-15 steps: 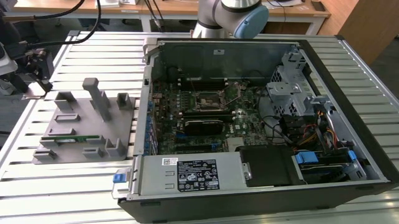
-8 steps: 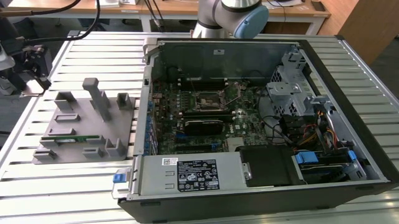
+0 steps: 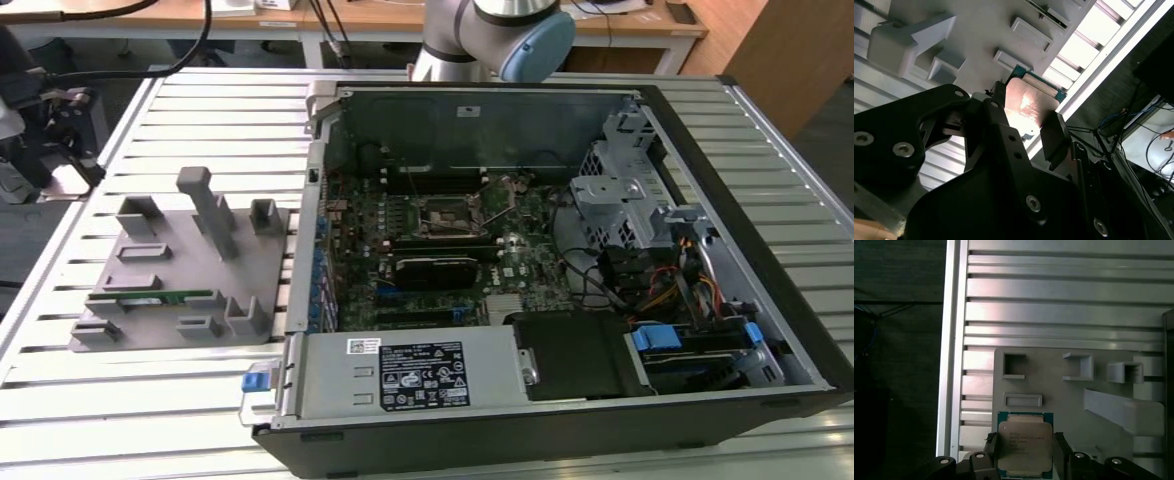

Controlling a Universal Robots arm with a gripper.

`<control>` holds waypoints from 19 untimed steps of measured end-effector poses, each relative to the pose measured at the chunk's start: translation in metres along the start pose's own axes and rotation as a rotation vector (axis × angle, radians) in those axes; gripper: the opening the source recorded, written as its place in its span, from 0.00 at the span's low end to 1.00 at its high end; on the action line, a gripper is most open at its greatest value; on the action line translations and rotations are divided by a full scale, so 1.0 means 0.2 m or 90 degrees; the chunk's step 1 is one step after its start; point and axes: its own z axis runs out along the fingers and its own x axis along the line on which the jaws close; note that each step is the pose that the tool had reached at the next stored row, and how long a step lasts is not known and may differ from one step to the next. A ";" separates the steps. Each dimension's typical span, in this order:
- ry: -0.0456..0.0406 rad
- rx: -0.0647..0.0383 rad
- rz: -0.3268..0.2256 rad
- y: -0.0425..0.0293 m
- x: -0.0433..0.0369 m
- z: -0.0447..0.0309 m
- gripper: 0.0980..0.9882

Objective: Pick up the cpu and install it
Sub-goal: 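Pick up the cpu and move it towards the insertion slot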

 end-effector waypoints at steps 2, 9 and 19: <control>0.0000 0.000 0.000 0.001 0.000 -0.010 0.48; -0.0001 0.000 0.000 0.006 0.001 -0.046 0.48; -0.0004 0.000 0.000 0.012 0.001 -0.099 0.48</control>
